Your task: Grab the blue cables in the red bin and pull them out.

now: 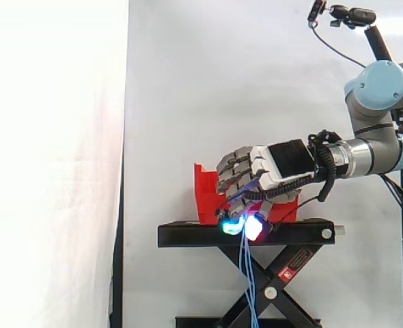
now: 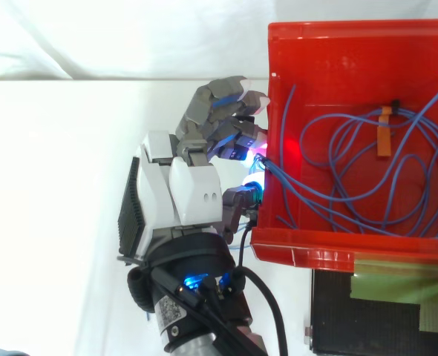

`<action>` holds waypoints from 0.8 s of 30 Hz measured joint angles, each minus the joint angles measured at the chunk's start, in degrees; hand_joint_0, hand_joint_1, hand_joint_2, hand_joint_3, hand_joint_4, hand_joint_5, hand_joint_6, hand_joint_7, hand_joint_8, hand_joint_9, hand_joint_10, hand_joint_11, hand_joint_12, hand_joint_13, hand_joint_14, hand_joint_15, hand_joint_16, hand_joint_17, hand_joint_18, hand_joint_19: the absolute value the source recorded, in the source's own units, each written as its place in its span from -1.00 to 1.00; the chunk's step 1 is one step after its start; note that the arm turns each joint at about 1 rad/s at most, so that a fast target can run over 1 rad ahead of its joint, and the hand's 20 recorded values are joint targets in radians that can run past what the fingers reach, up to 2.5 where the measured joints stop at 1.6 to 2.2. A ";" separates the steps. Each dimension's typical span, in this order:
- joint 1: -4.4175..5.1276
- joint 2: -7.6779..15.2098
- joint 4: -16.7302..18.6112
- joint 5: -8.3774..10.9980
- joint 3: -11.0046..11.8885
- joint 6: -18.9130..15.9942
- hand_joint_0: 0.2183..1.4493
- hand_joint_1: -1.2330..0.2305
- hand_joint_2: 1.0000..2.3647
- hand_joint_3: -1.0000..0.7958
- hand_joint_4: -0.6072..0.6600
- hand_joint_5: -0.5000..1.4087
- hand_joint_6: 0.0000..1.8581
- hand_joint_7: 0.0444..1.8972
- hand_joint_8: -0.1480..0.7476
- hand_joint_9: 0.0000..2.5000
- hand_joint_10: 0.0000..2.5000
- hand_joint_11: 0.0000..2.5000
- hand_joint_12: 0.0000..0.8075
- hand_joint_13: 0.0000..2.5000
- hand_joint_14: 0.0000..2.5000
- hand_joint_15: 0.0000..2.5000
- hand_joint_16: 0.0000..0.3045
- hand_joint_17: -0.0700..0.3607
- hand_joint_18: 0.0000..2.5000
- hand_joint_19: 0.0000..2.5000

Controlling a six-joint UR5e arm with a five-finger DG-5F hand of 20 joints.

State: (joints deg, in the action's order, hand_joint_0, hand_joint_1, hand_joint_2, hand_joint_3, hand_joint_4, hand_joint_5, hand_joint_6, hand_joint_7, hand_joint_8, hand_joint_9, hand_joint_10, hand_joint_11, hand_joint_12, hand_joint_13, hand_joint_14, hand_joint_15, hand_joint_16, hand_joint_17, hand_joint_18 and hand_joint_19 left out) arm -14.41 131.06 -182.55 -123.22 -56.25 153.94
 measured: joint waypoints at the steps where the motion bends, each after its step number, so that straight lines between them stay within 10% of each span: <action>1: 0.00 0.00 0.00 0.00 0.00 0.00 -0.04 -0.64 -1.00 -1.00 -0.04 0.58 -0.98 -0.20 -0.25 0.00 -0.97 -0.25 -0.26 -0.23 -0.98 -0.45 -0.75 -0.28 -0.50 -0.41; 24: 0.20 -0.02 -0.61 0.03 0.00 -0.17 0.08 -0.44 -1.00 -1.00 -0.07 0.67 -0.99 -0.10 -0.26 0.03 -0.98 -0.22 -0.27 -0.22 -0.98 -0.44 -0.76 -0.29 -0.50 -0.41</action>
State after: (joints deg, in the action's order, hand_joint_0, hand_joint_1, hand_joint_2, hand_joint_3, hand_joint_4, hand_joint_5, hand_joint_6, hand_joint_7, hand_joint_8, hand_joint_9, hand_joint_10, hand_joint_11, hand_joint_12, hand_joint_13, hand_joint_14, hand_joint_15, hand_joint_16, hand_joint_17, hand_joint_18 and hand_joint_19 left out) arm -14.21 131.05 -183.16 -123.19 -56.25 153.77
